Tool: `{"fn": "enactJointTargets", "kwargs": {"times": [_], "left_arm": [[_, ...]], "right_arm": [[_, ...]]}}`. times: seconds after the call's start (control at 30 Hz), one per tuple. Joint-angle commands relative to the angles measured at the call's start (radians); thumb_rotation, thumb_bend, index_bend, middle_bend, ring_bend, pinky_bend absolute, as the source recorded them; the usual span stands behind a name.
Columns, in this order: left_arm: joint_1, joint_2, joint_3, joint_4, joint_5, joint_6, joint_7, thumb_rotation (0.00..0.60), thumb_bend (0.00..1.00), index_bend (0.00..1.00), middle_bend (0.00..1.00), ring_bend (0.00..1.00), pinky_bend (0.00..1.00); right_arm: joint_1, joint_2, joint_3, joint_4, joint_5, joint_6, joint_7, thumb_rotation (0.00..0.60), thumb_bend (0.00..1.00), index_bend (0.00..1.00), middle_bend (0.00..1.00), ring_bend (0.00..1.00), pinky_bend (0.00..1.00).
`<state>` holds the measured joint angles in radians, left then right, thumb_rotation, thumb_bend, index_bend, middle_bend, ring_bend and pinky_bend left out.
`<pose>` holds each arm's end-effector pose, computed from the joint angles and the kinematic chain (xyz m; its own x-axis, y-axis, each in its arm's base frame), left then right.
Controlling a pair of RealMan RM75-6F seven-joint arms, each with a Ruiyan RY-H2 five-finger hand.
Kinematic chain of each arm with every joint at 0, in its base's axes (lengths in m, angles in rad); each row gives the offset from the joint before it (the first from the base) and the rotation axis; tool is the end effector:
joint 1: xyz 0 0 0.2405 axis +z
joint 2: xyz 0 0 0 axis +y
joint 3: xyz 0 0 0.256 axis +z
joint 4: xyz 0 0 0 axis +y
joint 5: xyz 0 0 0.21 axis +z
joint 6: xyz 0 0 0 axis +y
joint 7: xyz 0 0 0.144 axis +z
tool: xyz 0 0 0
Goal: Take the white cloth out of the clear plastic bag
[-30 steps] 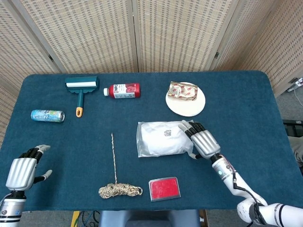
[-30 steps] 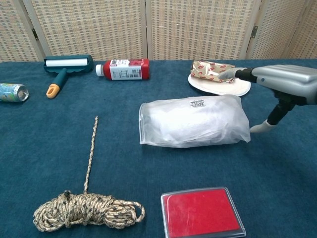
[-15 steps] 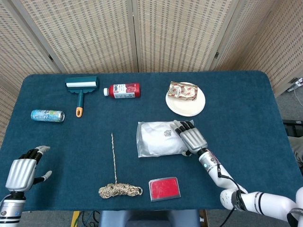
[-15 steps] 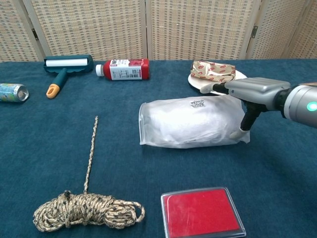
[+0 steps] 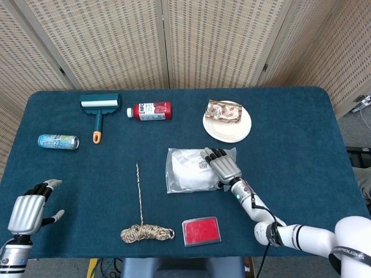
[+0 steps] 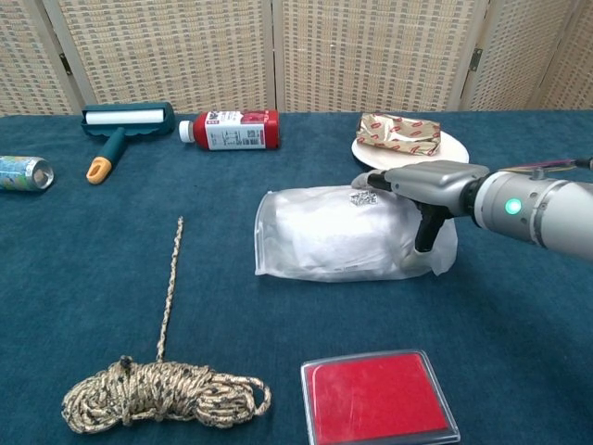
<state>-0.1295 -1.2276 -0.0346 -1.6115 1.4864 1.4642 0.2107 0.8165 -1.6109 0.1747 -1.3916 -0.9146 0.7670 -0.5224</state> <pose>-0.2959 0.1902 0.1199 0.4887 0.0244 0.8721 0.8720 -0.0470 -0.4873 -0.1522 -0.3515 -0.0537 0.5621 -0.4010 0.7233 -0.8188 -0.3929 0.4185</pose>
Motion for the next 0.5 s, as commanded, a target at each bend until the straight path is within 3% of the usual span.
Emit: {"fn": "enactJointTargets", "kwargs": {"times": [0.03, 0.17, 0.33, 0.5], "left_arm": [[0.001, -0.001, 0.002, 0.000, 0.001, -0.001, -0.001, 0.600, 0.00, 0.24, 0.25, 0.29, 0.45], [0.002, -0.005, 0.004, -0.001, 0.002, -0.002, -0.001, 0.600, 0.00, 0.24, 0.25, 0.29, 0.46], [0.000, -0.009, 0.006, -0.004, 0.005, -0.005, -0.001, 0.600, 0.00, 0.24, 0.25, 0.30, 0.48], [-0.008, -0.005, 0.007, -0.014, 0.015, -0.017, -0.010, 0.600, 0.00, 0.24, 0.25, 0.30, 0.50]], "right_arm": [[0.013, -0.006, -0.009, 0.012, -0.005, -0.011, 0.006, 0.600, 0.00, 0.00, 0.08, 0.05, 0.32], [0.026, -0.004, -0.024, 0.016, -0.014, -0.013, 0.002, 0.600, 0.02, 0.08, 0.26, 0.22, 0.43], [0.027, 0.001, -0.038, 0.010, -0.045, -0.004, 0.022, 0.600, 0.34, 0.35, 0.49, 0.46, 0.65], [0.006, 0.008, -0.051, 0.006, -0.138, 0.052, 0.074, 0.600, 0.54, 0.46, 0.58, 0.55, 0.71]]}}
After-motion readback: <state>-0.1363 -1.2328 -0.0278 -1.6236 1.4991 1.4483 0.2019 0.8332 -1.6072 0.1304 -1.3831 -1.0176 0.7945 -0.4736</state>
